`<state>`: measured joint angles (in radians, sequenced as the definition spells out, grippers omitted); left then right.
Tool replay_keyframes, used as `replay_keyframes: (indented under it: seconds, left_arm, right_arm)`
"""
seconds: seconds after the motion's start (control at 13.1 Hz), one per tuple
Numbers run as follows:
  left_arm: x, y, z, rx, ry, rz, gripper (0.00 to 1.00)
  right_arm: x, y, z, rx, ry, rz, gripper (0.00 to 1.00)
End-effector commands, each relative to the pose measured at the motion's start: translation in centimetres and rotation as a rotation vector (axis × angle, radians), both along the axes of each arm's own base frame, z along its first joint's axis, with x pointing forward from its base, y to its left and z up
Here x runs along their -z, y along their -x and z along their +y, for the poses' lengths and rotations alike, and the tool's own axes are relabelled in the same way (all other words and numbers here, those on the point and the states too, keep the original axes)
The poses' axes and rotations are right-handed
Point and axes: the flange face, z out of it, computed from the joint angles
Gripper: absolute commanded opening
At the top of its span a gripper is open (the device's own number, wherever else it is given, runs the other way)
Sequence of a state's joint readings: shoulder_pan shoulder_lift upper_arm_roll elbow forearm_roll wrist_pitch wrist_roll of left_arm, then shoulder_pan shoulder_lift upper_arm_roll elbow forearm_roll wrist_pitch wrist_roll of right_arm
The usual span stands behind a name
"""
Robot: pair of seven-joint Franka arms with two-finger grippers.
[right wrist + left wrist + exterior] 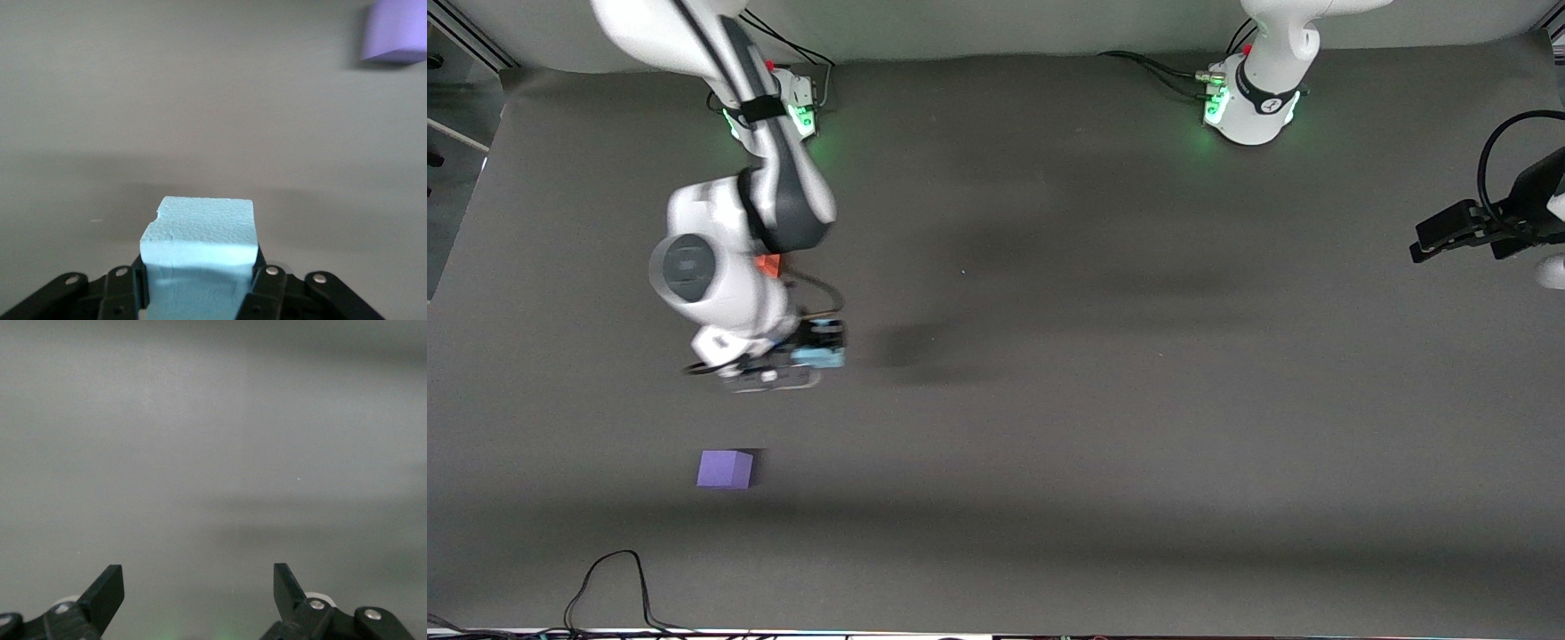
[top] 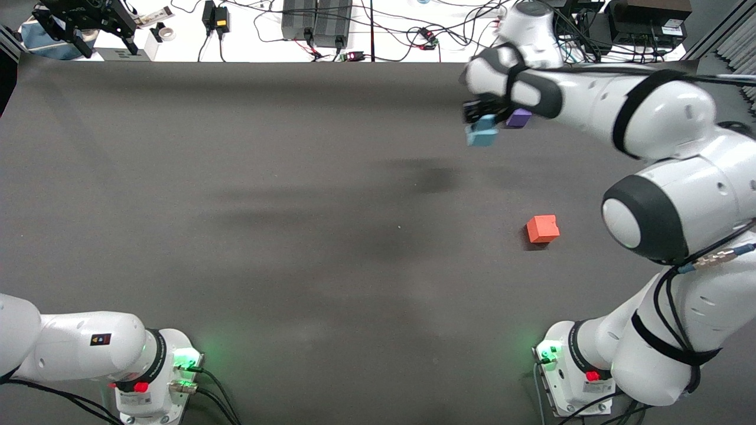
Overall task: Place blue block between orange and purple blocks
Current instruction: 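Carry the blue cube toward the orange and purple cubes, then set the blue cube down between orange and purple cubes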
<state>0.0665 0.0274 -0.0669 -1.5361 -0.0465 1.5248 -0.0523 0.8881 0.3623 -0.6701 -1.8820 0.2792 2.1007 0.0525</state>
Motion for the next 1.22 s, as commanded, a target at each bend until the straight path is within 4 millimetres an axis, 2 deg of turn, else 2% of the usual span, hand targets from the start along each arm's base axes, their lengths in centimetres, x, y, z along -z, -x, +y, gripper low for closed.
replay_keyframes:
  seconds: [0.0,0.15,0.23,0.38,0.53,0.76,0.84,1.14]
  left_arm:
    - [-0.6,0.9,-0.2,0.020,-0.008,-0.001,1.00]
    - [-0.5,0.8,-0.2,0.020,-0.008,-0.004,1.00]
    - [-0.5,0.7,-0.2,0.018,-0.009,-0.004,1.00]
    - [-0.4,0.7,0.1,0.014,-0.009,-0.004,1.00]
    - [-0.3,0.7,0.1,0.012,-0.009,-0.002,1.00]
    - [-0.1,0.6,0.2,0.012,-0.009,-0.002,1.00]
    - [-0.1,0.6,0.2,0.013,-0.009,-0.004,1.00]
    - [0.0,0.5,0.1,0.015,-0.007,-0.006,1.00]
  right_arm:
    - [1.0,0.2,-7.0,-0.036,-0.012,0.015,0.34]
    - [3.8,0.9,-13.0,-0.071,-0.025,0.009,0.35]
    - [5.6,1.6,-15.0,-0.079,-0.028,-0.007,0.35]
    - [9.8,3.1,-16.6,-0.086,-0.041,-0.017,0.35]
    - [12.8,3.9,-16.6,-0.078,-0.066,-0.023,0.35]
    - [13.2,4.0,-16.0,-0.073,-0.071,-0.019,0.37]
    - [13.5,4.0,-15.5,-0.082,-0.067,-0.013,0.39]
    - [13.9,4.1,-15.5,-0.081,-0.060,-0.008,0.48]
